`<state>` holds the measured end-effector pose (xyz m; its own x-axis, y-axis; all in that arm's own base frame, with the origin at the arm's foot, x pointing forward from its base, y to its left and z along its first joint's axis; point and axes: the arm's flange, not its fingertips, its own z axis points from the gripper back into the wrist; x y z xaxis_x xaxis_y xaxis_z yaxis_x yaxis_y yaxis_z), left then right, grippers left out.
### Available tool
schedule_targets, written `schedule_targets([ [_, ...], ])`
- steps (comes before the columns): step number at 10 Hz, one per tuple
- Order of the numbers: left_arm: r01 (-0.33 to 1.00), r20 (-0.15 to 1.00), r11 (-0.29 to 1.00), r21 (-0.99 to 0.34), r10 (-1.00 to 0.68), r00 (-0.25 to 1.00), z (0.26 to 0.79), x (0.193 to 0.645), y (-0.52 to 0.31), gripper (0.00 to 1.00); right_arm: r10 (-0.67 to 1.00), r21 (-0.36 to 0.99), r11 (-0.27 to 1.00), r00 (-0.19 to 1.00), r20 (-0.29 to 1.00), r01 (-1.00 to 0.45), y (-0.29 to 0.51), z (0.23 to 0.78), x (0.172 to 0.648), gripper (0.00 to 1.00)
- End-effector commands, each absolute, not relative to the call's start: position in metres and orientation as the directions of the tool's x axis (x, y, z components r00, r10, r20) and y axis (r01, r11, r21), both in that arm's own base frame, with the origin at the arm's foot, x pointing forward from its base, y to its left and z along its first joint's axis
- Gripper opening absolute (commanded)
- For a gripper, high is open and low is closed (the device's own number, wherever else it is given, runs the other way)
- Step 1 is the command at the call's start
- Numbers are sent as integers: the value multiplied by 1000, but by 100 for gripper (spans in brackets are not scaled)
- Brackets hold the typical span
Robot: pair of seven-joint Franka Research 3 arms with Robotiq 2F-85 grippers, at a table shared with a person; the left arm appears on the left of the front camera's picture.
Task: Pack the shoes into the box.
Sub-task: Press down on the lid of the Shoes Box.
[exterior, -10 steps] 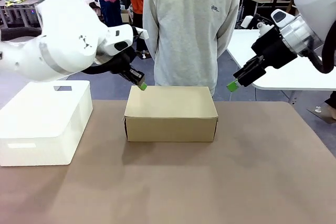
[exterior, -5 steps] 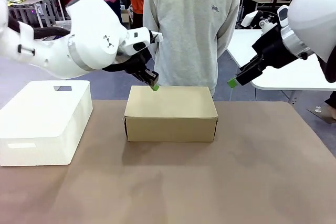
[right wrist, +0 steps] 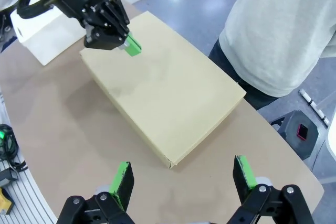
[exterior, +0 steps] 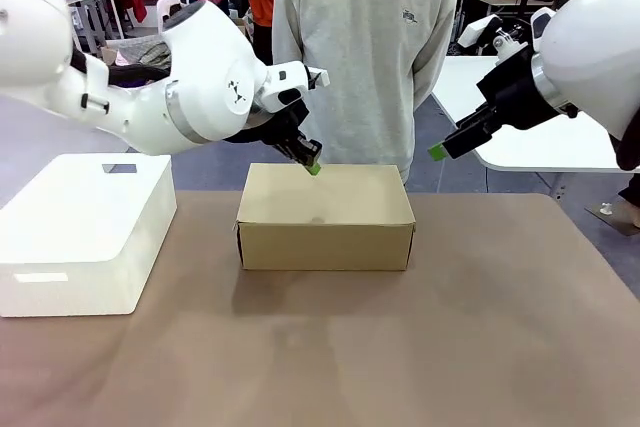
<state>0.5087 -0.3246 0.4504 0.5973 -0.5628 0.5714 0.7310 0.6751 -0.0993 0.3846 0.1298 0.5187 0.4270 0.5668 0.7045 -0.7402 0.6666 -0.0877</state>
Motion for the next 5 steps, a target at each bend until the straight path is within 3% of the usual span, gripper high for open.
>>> schedule_targets([
  [1, 722, 576, 688, -75, -561, 594, 453, 520, -336, 0, 576, -85, 661, 432, 694, -745, 130, 517, 384, 100],
  [5, 715, 575, 699, -4, -583, 574, 453, 547, -353, 0, 576, -85, 661, 432, 694, -745, 130, 517, 384, 100],
])
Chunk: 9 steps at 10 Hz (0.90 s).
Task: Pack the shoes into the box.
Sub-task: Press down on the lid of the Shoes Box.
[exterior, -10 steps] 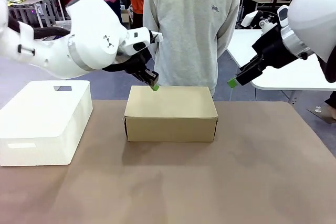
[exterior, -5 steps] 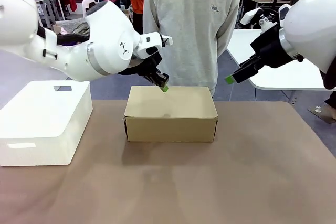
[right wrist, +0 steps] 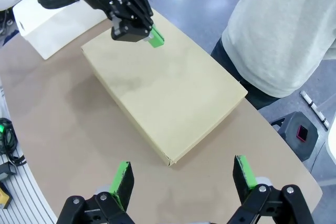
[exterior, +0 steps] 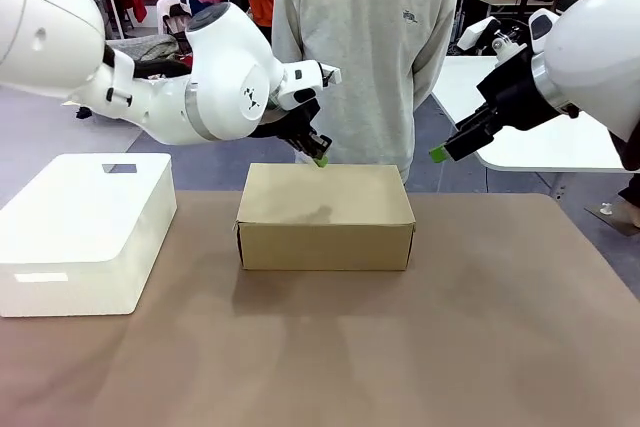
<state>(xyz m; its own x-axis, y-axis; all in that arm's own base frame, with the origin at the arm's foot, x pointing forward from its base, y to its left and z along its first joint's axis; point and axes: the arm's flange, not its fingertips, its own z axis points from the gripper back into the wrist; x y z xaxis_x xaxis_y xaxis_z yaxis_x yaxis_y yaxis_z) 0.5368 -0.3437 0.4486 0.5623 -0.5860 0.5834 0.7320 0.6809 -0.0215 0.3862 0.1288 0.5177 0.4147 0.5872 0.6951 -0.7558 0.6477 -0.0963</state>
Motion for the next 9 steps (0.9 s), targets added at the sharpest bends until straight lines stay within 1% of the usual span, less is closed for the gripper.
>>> schedule_targets([
  [1, 713, 565, 701, -13, -583, 584, 451, 554, -357, 0, 576, -85, 661, 432, 694, -745, 130, 517, 384, 100],
  [9, 635, 531, 772, -28, -527, 664, 407, 600, -364, 0, 576, -85, 661, 432, 694, -745, 130, 517, 384, 100],
])
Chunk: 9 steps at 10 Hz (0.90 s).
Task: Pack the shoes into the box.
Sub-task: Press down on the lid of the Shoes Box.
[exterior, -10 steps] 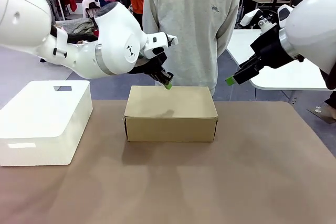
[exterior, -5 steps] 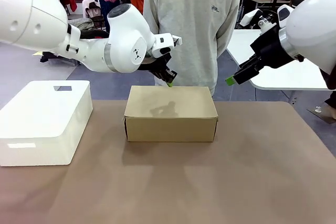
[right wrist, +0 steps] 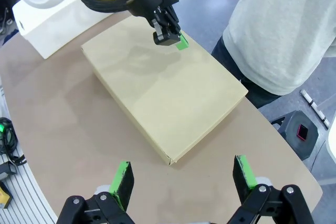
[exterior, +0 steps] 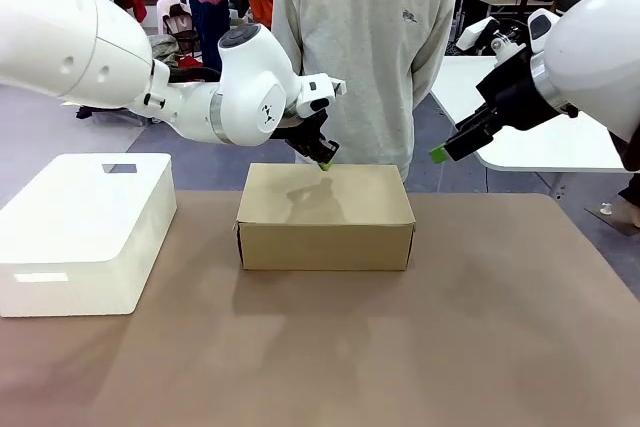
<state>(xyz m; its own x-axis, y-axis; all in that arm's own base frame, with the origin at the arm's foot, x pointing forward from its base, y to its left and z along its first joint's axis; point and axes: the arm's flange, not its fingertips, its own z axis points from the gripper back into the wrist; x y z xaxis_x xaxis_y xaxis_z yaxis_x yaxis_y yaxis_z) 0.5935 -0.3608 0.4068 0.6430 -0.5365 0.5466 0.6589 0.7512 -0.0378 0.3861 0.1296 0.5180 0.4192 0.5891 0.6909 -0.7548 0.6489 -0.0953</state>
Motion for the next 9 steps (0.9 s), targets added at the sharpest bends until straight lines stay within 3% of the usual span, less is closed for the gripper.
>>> schedule_targets([
  [1, 625, 516, 780, -27, -525, 677, 400, 603, -364, 0, 576, -85, 661, 432, 694, -745, 130, 517, 384, 100],
  [5, 598, 483, 801, -32, -512, 711, 382, 611, -358, 0, 576, -85, 661, 432, 694, -745, 130, 517, 384, 100],
  [9, 589, 616, 807, 51, -489, 617, 462, 568, -344, 0, 576, -85, 661, 432, 694, -745, 130, 517, 384, 100],
])
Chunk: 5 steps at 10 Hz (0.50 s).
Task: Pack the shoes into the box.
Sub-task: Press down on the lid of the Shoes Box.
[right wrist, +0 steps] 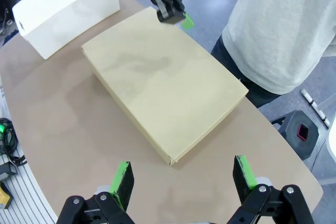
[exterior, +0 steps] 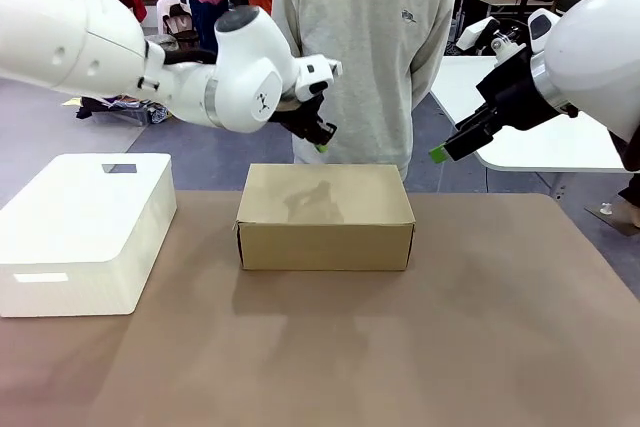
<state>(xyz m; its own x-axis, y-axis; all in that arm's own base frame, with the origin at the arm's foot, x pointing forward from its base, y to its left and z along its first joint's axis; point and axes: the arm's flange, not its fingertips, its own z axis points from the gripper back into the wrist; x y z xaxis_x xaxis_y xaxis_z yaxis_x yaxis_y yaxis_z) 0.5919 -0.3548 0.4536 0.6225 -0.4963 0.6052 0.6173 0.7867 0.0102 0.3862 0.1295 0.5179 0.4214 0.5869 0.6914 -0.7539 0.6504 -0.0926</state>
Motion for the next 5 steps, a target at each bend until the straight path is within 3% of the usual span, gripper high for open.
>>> schedule_targets([
  [1, 592, 623, 805, 48, -487, 612, 469, 563, -341, 0, 576, -85, 661, 432, 694, -745, 130, 517, 384, 100],
  [5, 616, 622, 787, 26, -495, 607, 473, 581, -351, 0, 576, -85, 661, 432, 694, -745, 130, 517, 384, 100],
])
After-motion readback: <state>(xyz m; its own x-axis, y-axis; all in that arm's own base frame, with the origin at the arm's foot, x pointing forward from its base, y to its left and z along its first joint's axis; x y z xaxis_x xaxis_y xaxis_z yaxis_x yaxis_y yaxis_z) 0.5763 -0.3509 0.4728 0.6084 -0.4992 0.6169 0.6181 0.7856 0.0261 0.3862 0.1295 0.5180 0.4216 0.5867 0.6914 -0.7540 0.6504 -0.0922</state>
